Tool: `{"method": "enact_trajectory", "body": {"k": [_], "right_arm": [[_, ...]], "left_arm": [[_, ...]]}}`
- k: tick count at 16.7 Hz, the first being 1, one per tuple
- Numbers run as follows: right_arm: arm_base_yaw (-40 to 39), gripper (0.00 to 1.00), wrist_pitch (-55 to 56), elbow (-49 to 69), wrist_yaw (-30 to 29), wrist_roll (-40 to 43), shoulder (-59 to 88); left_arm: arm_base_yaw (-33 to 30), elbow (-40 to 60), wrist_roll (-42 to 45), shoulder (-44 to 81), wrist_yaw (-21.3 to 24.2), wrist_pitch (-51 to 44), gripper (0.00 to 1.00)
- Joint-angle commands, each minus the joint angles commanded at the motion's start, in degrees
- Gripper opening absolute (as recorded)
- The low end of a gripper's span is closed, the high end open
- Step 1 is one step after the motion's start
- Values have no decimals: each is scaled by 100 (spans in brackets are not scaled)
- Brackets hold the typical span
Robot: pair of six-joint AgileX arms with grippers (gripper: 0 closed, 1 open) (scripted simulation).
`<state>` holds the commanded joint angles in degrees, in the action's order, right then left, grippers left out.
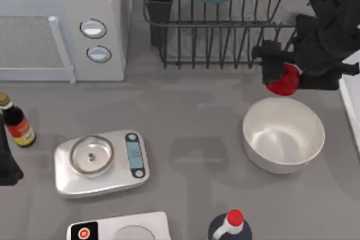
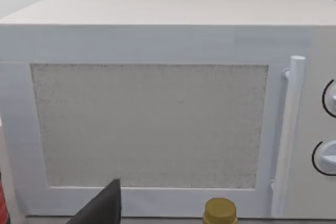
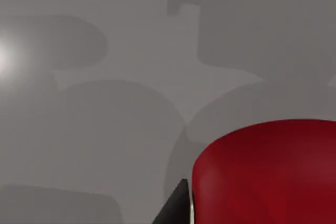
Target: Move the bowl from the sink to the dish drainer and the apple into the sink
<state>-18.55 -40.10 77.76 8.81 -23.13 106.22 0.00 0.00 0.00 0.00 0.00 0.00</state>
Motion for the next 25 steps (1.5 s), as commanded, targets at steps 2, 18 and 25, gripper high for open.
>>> {"method": "enact_trajectory", "body": {"k": [2,18,25], "right_arm": [[357,0,1076,-545,299,194,-190],[4057,0,8248,-3991,1890,1874,-1817],[4863,0,9193,-4360,1992,2205,-2068]], "left_arm": [[0,0,0,0,0,0,100],[0,0,0,0,0,0,100],[0,0,0,0,0,0,100]]}}
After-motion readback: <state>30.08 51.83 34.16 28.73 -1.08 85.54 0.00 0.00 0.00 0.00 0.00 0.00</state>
